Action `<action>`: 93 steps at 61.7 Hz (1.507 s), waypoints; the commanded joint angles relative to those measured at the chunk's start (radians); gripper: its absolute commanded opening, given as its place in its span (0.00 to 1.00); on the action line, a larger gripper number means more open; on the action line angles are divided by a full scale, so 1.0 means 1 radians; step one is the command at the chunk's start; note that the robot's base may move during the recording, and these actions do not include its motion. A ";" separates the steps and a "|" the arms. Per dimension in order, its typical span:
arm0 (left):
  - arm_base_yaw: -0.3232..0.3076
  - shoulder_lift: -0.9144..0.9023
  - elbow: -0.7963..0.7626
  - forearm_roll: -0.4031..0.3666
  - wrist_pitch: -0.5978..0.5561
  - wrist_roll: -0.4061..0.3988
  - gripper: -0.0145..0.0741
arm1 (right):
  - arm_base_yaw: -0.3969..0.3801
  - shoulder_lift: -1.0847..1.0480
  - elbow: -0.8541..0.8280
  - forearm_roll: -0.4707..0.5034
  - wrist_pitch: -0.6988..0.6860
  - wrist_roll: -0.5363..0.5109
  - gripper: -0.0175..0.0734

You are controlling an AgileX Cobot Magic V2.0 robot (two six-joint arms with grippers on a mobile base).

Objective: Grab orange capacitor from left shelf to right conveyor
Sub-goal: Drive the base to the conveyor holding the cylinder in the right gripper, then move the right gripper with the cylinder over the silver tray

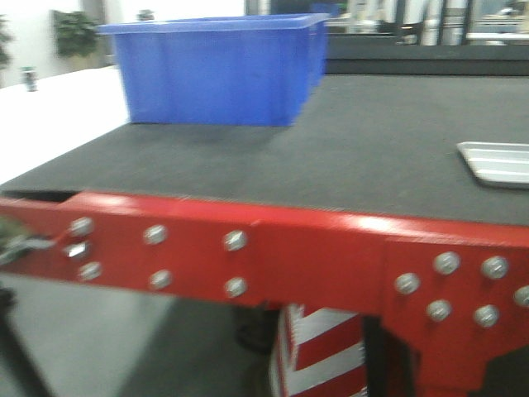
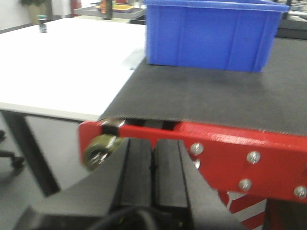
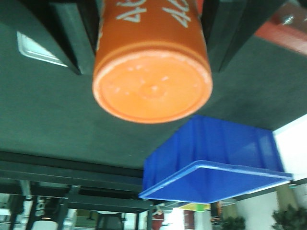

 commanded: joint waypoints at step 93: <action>0.002 -0.009 -0.002 -0.003 -0.085 -0.002 0.02 | 0.001 0.013 -0.023 -0.009 -0.097 -0.009 0.33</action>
